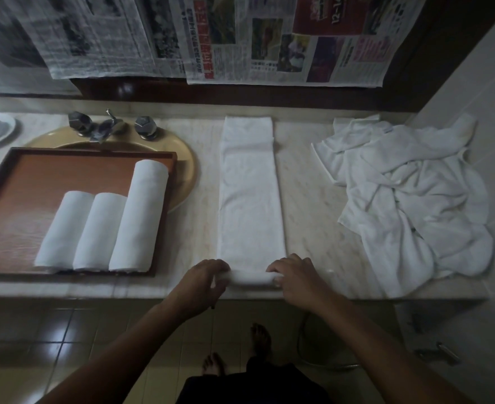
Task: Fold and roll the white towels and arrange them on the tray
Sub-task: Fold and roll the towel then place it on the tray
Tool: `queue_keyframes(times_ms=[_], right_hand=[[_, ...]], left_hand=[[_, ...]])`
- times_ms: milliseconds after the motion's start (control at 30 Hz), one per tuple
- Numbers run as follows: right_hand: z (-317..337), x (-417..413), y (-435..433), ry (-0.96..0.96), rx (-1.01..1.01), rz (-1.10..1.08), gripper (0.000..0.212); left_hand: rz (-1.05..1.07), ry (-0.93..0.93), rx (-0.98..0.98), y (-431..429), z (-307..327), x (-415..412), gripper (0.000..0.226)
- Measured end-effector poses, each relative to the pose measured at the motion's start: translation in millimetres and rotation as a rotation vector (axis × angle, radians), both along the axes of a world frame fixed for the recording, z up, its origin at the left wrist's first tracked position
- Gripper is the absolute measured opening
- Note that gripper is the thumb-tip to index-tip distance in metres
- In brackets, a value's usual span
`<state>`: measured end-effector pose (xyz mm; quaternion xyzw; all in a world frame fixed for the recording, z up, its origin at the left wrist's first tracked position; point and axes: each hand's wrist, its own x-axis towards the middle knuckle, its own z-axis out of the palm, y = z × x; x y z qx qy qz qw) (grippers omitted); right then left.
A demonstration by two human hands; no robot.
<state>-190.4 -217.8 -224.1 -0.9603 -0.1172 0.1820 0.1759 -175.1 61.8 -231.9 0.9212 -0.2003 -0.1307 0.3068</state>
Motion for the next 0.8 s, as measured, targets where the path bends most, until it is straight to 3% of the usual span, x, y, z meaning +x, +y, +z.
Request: queue_keyframes(times_ms=[133, 300, 400, 500, 567, 667, 800], right_hand=[[-4, 6, -6, 0.04, 0.157, -0.165, 0.024], [-13, 5, 1, -0.237, 0.219, -0.263, 0.023], [-16, -14, 14, -0.416, 0.179, -0.163, 0.042], [-22, -37, 23, -0.509, 0.133, -0.127, 0.044], [-30, -45, 25, -0.539, 0.109, -0.115, 0.052], [-41, -49, 26, -0.55, 0.085, -0.085, 0.061], [-40, -45, 25, -0.484, 0.054, -0.041, 0.068]], left_hand=[[0.225, 0.207, -0.093, -3, 9, 13, 0.015], [0.387, 0.392, -0.163, -5, 9, 21, 0.014], [0.427, 0.43, -0.169, -9, 13, 23, 0.011], [0.438, 0.435, -0.135, -13, 14, 25, 0.013], [0.444, 0.284, -0.025, -19, 16, 17, 0.024], [0.245, -0.18, 0.18, -38, 8, -12, 0.047], [-0.036, -0.347, 0.35, -55, -21, -37, 0.079]])
